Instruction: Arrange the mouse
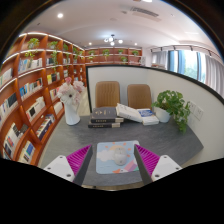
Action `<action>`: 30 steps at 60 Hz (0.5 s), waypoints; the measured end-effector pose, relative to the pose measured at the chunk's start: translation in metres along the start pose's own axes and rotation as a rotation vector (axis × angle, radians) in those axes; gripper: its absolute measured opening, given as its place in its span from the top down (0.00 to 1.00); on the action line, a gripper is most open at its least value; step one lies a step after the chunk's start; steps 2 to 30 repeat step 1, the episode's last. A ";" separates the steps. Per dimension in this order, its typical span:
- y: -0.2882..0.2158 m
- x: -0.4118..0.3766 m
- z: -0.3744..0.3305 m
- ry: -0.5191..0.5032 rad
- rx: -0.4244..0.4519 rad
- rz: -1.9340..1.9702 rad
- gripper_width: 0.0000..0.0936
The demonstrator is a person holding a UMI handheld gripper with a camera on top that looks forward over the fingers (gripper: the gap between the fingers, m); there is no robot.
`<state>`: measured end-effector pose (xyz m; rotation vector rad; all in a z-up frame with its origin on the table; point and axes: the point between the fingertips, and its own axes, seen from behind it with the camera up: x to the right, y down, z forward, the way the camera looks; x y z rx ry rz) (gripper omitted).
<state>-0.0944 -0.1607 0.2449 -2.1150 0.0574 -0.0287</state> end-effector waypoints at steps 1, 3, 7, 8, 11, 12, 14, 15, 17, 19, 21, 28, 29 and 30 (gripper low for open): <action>0.001 0.001 0.000 0.001 -0.002 -0.001 0.11; 0.001 0.001 0.000 0.001 -0.002 -0.001 0.11; 0.001 0.001 0.000 0.001 -0.002 -0.001 0.11; 0.001 0.001 0.000 0.001 -0.002 -0.001 0.11; 0.001 0.001 0.000 0.001 -0.002 -0.001 0.11; 0.001 0.001 0.000 0.001 -0.002 -0.001 0.11; 0.001 0.001 0.000 0.001 -0.002 -0.001 0.11; 0.001 0.001 0.000 0.001 -0.002 -0.001 0.11; 0.001 0.001 0.000 0.001 -0.002 -0.001 0.11; 0.001 0.001 0.000 0.001 -0.002 -0.001 0.11; 0.001 0.001 0.000 0.001 -0.002 -0.001 0.11; 0.001 0.001 0.000 0.001 -0.002 -0.001 0.11; 0.001 0.001 0.000 0.001 -0.002 -0.001 0.11; 0.001 0.001 0.000 0.001 -0.002 -0.001 0.11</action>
